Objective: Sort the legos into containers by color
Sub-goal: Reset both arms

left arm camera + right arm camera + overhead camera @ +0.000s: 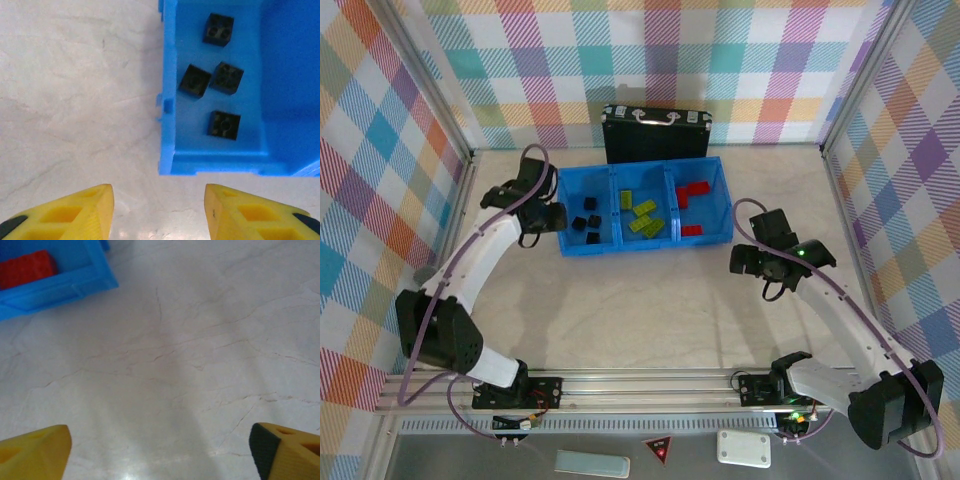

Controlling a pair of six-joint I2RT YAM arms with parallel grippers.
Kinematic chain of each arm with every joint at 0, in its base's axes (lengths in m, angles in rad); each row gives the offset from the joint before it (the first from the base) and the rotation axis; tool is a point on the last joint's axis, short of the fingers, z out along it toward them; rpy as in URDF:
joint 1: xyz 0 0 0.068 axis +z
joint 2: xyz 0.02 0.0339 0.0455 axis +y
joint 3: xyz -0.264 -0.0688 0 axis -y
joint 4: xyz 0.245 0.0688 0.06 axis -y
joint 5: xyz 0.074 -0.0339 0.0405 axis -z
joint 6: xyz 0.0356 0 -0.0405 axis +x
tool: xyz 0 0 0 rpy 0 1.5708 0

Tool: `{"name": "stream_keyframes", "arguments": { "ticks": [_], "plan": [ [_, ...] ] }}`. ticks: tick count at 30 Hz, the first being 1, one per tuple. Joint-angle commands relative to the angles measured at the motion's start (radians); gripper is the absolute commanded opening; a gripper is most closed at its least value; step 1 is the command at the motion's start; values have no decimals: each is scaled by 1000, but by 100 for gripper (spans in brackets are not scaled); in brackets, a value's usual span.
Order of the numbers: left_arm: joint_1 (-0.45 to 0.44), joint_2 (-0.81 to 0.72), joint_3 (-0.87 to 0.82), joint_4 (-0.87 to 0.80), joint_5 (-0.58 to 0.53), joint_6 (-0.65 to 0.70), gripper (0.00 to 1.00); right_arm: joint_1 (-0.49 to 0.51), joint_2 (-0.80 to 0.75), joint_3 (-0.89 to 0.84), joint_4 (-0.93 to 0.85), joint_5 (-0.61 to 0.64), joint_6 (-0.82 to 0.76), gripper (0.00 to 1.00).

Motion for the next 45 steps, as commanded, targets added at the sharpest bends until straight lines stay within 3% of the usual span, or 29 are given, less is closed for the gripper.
{"name": "stream_keyframes", "arguments": {
  "ticks": [1, 6, 13, 16, 20, 25, 30, 34, 40, 41, 45],
  "plan": [
    [12, -105, -134, 79, -51, -13, 54, -26, 2, -37, 69, 42, -30, 98],
    [14, -262, -353, 219, -109, -38, 66, -38, 0, -91, 184, 120, -38, 99],
    [14, -396, -606, 426, -218, -1, 100, -46, 41, -204, 423, 261, -95, 99],
    [14, -412, -682, 507, -312, -8, 100, -50, 77, -256, 561, 318, -137, 99],
    [14, -373, -754, 674, -395, 22, 100, -53, 92, -379, 854, 302, -252, 99],
    [18, -293, -791, 891, -337, 125, 100, -78, 129, -555, 1308, 231, -382, 99],
    [20, -238, -871, 1230, -236, 255, 100, -134, 208, -578, 1481, 158, -389, 99],
    [33, -161, -930, 1488, -227, 305, 100, -170, 286, -557, 1591, 78, -422, 99],
    [72, -27, -907, 1594, -145, 293, 100, -219, 408, -567, 1760, 5, -437, 99],
    [73, -13, -909, 1608, -143, 292, 100, -225, 396, -556, 1716, -16, -430, 99],
    [81, 60, -935, 1708, -88, 306, 100, -264, 411, -605, 1808, -142, -431, 99]
  ]
}}
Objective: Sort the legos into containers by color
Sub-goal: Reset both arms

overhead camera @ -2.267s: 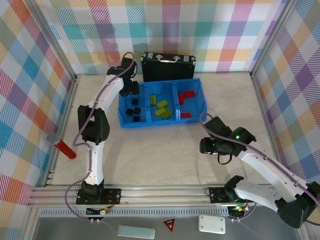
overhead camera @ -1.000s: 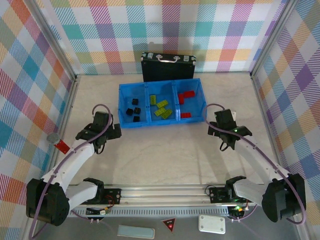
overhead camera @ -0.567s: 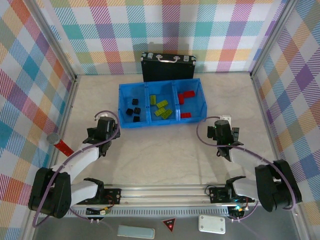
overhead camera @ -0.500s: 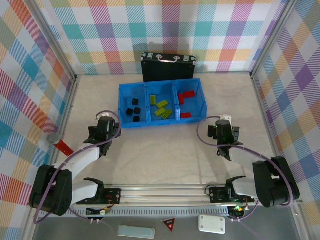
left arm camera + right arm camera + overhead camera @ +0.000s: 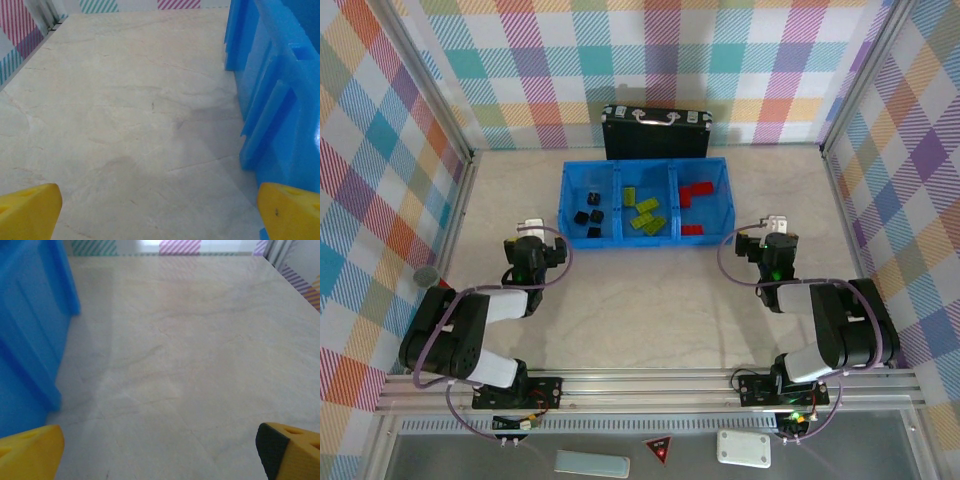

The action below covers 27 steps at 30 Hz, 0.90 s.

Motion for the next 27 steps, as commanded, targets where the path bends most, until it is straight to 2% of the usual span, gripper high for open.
{"name": "stream_keyframes", "arguments": {
  "ticks": [1, 2, 5, 7, 8, 27],
  "plan": [
    [14, 63, -21, 175, 79, 22, 100, -28, 36, -41, 177, -138, -14, 99],
    [26, 62, -26, 176, 93, 7, 100, -28, 68, -48, 232, -142, -23, 99],
    [46, 127, -14, 226, 151, 12, 100, -29, 63, 3, 121, -167, -27, 99],
    [90, 112, 39, 83, 255, -13, 100, -35, 61, 21, 78, -112, 5, 99],
    [118, 119, 43, 91, 295, -31, 100, -39, 65, 24, 82, -94, 16, 99],
    [122, 115, 41, 86, 295, -35, 100, -43, 63, 29, 72, -102, 19, 99]
  ]
}}
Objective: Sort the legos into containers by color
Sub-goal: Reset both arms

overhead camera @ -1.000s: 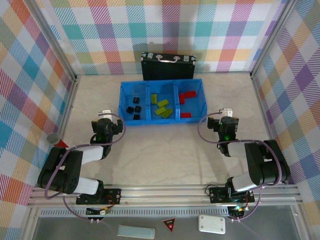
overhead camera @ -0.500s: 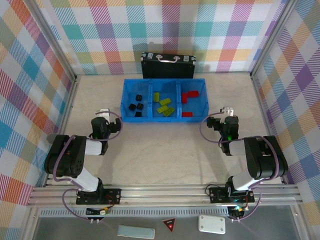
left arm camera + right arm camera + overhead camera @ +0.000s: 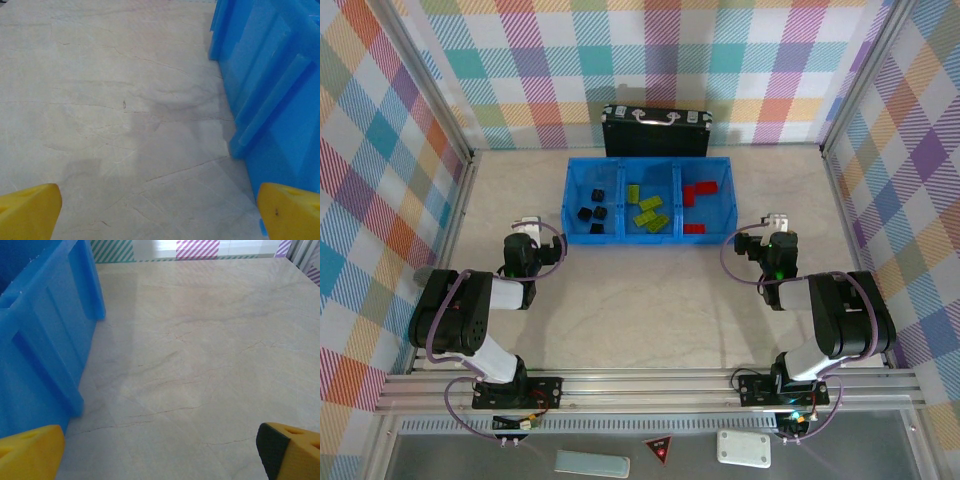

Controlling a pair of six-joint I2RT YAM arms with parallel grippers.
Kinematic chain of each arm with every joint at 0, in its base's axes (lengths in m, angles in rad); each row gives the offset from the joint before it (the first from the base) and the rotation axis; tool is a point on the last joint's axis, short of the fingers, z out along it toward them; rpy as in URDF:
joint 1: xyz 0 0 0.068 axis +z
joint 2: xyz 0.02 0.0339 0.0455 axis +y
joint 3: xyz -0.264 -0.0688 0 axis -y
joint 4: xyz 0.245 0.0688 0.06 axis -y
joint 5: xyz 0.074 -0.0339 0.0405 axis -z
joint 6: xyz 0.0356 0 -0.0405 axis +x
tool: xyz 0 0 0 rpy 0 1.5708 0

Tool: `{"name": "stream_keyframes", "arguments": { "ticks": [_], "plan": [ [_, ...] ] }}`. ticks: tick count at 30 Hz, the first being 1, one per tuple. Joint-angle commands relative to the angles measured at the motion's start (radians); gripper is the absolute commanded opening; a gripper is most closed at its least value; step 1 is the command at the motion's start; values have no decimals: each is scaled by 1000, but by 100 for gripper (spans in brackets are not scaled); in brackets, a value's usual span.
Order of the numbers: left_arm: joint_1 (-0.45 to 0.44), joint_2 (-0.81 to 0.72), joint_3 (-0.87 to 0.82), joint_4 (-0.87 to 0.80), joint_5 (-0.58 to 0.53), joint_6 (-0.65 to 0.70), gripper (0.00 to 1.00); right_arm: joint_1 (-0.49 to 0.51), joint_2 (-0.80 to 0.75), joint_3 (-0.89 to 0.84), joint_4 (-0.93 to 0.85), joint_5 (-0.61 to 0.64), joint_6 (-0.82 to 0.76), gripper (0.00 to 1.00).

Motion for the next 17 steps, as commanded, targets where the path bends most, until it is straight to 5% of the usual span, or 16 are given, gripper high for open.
{"name": "stream_keyframes", "arguments": {
  "ticks": [1, 17],
  "plan": [
    [3, -1, 16, 4, 25, -11, 100, -7, 5, 20, 9, -3, 14, 99],
    [2, 0, 17, 4, 25, -11, 100, -8, 3, 15, 20, -49, -8, 99]
  ]
}}
